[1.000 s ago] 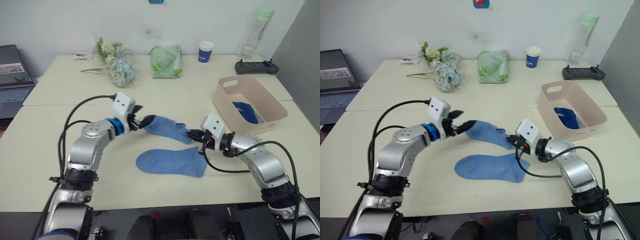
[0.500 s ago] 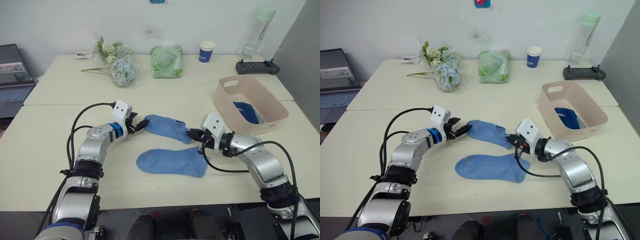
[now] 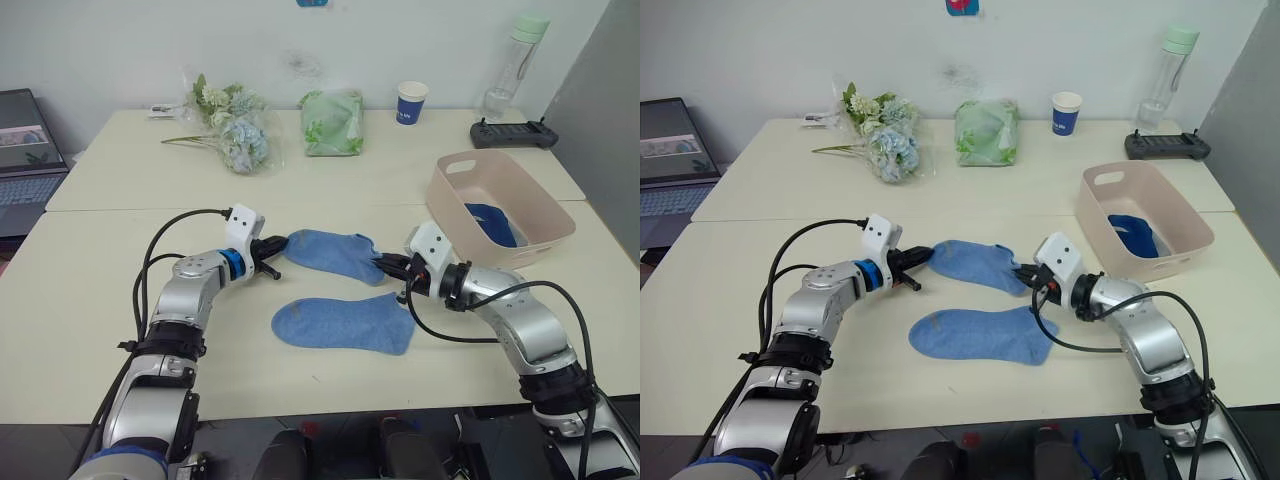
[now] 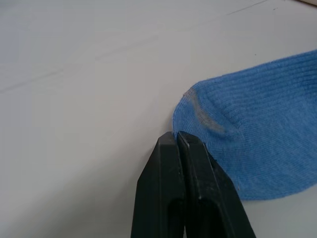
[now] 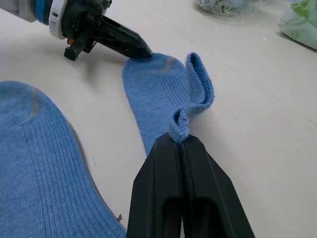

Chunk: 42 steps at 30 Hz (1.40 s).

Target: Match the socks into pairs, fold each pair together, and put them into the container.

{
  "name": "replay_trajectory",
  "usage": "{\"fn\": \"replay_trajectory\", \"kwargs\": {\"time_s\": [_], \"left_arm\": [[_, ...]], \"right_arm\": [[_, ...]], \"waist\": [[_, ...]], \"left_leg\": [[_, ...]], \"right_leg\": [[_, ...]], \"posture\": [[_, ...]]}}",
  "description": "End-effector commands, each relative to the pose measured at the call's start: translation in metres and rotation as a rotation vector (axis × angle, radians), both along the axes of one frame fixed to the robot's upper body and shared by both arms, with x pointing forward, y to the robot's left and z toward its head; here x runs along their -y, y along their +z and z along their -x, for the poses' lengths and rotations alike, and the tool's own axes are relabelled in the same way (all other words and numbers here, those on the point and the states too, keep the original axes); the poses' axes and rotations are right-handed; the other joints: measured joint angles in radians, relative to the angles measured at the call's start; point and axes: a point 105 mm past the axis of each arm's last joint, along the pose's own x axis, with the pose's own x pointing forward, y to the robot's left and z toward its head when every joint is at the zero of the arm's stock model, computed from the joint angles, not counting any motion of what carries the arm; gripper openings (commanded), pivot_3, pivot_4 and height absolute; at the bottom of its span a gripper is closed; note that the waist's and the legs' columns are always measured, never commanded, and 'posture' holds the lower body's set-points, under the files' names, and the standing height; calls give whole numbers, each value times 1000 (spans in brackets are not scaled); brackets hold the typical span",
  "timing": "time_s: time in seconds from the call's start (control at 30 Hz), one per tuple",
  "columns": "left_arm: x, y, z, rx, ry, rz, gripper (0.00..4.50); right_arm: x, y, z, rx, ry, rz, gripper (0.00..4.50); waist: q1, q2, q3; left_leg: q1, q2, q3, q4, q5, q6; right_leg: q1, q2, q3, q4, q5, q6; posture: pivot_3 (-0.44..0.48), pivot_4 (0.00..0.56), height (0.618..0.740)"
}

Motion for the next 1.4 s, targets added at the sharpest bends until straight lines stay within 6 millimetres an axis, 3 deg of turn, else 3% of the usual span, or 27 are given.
{"fn": "replay_trajectory", "kwargs": {"time_s": [0.03,0.27,0.43,0.53,0.73,0.97,1.4], "left_arm": [[-8,25,4,63,15,54,29],[-7,66,33,83,-29,221,29],[-1,85,66,42,-81,320,29],[4,77,96,-23,-116,313,29],[7,64,127,-105,-113,344,29],[2,47,140,-158,-61,332,29],[10,25,147,-205,-76,302,29]], "right_arm": [[7,22,-6,23,-36,-86,0],[15,55,-2,-198,-63,-393,0],[18,65,19,-355,6,-497,0],[23,68,38,-436,58,-531,0],[34,65,65,-533,125,-528,0],[39,45,80,-619,116,-494,0],[39,13,82,-675,37,-489,0]], "waist": [[0,0,0],[0,0,0],[0,0,0],[-1,0,0],[1,0,0],[1,0,0],[1,0,0]], "left_leg": [[0,0,0,0,0,0],[-1,1,-2,0,0,0],[-1,1,-2,0,-2,3],[-1,1,-2,-1,-2,3],[0,1,-3,-1,-2,4],[1,1,-1,-1,-2,4],[1,1,-1,-1,-2,4]], "right_leg": [[0,0,0,0,0,0],[-1,0,3,0,0,0],[0,-1,3,0,0,0],[0,-1,3,0,0,0],[2,0,2,0,0,0],[3,0,2,-1,0,0],[3,1,3,-1,0,0]], "posture": [[0,150,740],[0,150,740],[0,150,740],[0,150,740],[0,150,740],[0,150,740],[0,150,740]]}}
